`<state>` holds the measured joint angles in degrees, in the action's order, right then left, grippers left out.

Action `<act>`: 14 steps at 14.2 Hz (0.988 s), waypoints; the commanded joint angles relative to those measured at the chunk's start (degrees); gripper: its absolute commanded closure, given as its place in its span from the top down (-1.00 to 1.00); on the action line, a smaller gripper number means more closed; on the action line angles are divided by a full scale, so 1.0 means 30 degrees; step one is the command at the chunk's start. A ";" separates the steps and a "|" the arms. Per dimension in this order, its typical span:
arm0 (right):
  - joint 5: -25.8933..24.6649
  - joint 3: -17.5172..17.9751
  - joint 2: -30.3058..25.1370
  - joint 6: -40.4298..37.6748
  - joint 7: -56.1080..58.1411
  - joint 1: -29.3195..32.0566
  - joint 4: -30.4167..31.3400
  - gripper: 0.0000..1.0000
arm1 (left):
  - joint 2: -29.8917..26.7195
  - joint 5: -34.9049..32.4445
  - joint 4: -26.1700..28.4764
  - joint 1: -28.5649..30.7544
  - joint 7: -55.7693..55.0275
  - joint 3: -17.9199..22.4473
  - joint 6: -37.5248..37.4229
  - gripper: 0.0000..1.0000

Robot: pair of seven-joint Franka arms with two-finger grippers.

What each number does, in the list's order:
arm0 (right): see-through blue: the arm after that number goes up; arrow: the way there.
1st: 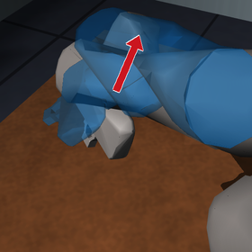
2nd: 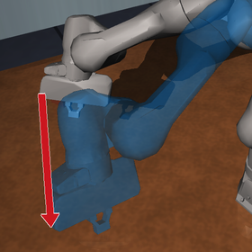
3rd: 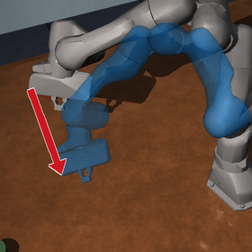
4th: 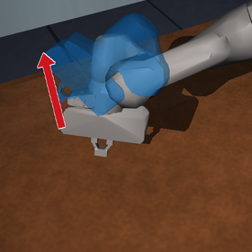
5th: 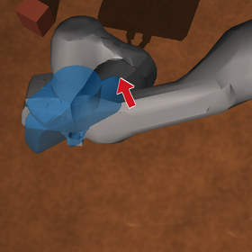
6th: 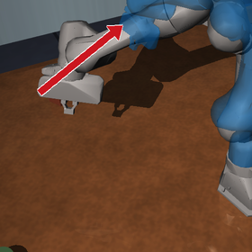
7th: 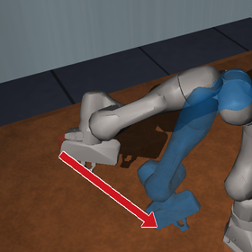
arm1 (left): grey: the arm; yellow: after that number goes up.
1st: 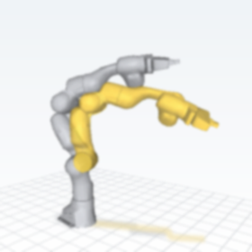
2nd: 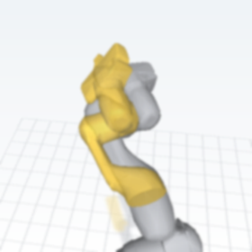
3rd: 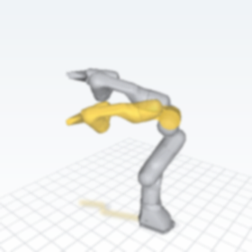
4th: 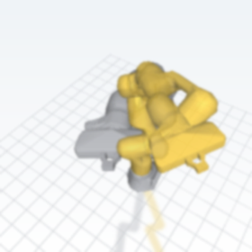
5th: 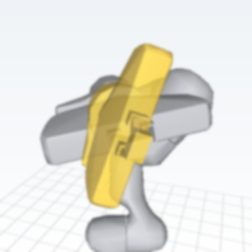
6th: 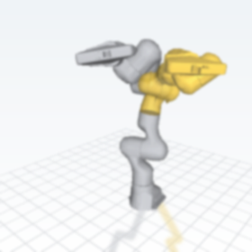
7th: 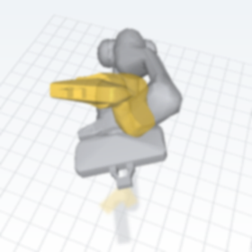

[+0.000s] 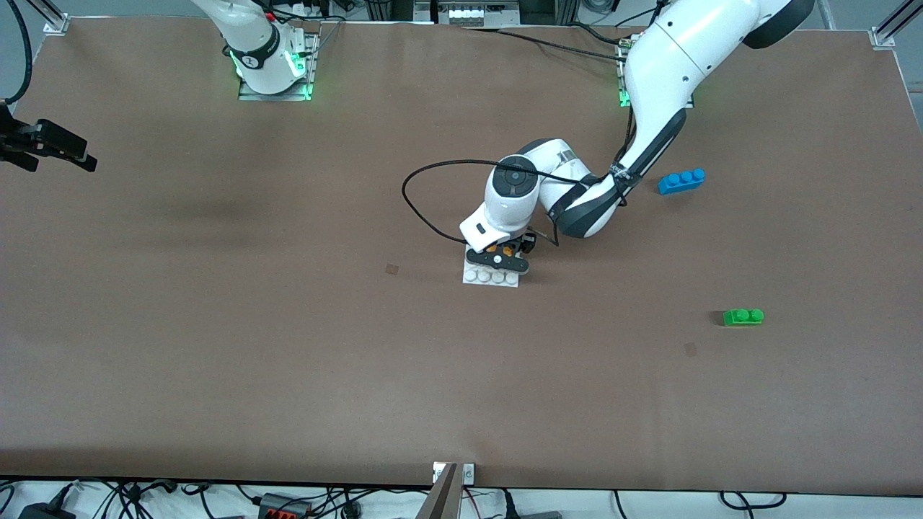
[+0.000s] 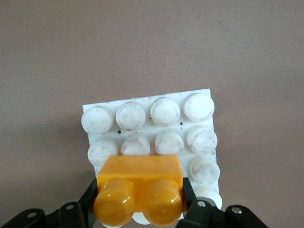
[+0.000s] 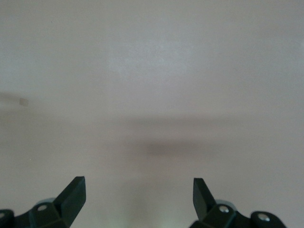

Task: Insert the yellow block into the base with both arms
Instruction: 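Press the yellow block down onto the base studs with the left gripper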

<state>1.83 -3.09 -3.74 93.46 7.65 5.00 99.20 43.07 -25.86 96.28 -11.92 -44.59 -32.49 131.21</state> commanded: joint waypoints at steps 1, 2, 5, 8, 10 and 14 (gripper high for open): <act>-0.0434 0.0181 0.0044 -0.0246 -0.0088 -0.0055 -0.0371 1.00 | 0.0205 -0.0580 -0.0072 -0.0069 -0.0519 -0.0155 0.0062 0.14; -0.0435 0.0181 0.0073 -0.0246 -0.0059 -0.0055 -0.0400 1.00 | 0.0234 -0.0580 -0.0072 -0.0098 -0.0519 -0.0155 0.0062 0.14; -0.0494 0.0152 0.0015 -0.0536 0.0000 -0.0026 -0.0401 1.00 | 0.0235 -0.0580 -0.0072 -0.0157 -0.0519 -0.0184 0.0033 0.14; -0.0494 0.0152 -0.0014 -0.0714 -0.0087 -0.0026 -0.0401 1.00 | 0.0235 -0.0580 0.0015 -0.0215 -0.0519 -0.0360 0.0033 0.14; -0.0465 0.0181 -0.0014 -0.0685 -0.0088 -0.0055 -0.0430 1.00 | 0.0235 -0.0580 0.0103 -0.0215 -0.0636 -0.0360 0.0033 0.14; -0.0494 0.0327 0.0015 -0.0743 -0.0088 -0.0202 -0.0518 1.00 | 0.0264 -0.0610 0.0133 -0.0215 -0.0636 -0.0360 -0.0026 0.14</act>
<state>0.99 -2.52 -3.74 92.64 7.65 4.83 98.88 43.41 -25.90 96.48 -12.77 -44.95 -33.01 131.15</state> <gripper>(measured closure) 0.000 0.304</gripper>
